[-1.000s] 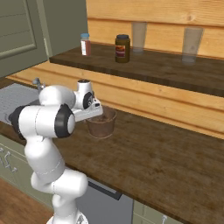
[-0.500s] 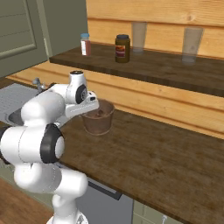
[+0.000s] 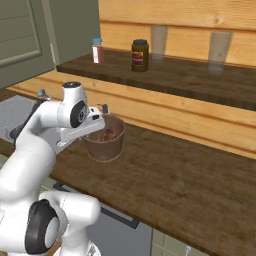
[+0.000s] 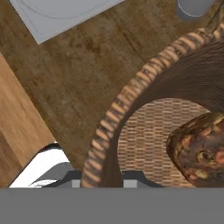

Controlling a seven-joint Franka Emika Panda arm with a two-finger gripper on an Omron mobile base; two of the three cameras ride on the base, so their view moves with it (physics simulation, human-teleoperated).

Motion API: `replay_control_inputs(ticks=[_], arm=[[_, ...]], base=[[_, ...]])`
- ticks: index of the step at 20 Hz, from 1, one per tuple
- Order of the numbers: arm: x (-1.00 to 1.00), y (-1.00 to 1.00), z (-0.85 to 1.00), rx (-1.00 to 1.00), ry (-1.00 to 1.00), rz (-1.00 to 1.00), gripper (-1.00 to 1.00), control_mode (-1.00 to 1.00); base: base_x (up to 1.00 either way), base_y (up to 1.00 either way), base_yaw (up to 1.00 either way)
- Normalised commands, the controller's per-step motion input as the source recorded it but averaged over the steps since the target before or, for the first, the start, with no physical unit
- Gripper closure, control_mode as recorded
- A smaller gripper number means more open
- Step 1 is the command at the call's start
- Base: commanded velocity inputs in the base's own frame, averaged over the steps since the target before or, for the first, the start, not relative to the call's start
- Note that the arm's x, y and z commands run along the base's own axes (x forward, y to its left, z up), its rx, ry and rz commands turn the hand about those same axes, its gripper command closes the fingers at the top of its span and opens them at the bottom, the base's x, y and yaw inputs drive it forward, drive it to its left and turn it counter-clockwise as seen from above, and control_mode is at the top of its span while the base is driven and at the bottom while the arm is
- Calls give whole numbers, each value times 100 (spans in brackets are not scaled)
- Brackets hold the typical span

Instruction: Open the cabinet, pick up the bread from the cabinet and place it in the basket. Then move the basket to the dining counter.

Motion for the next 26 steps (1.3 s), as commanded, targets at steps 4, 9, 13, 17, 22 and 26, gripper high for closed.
replay_control_inputs(ticks=[4, 9, 13, 17, 22, 26], arm=[[-93, 0, 63, 0, 0, -2, 100, -100], [-74, 0, 57, 0, 11, -1, 100, -100], [-48, 0, 19, 0, 11, 0, 100, -100], [0, -2, -2, -1, 2, 0, 100, -100], [-3, 0, 0, 0, 0, 0, 100, -100], [-14, -1, 0, 0, -1, 0, 100, 100]], base=[[0, 0, 0], [0, 0, 0], [0, 0, 0], [0, 0, 0], [0, 0, 0], [-68, -6, -15]])
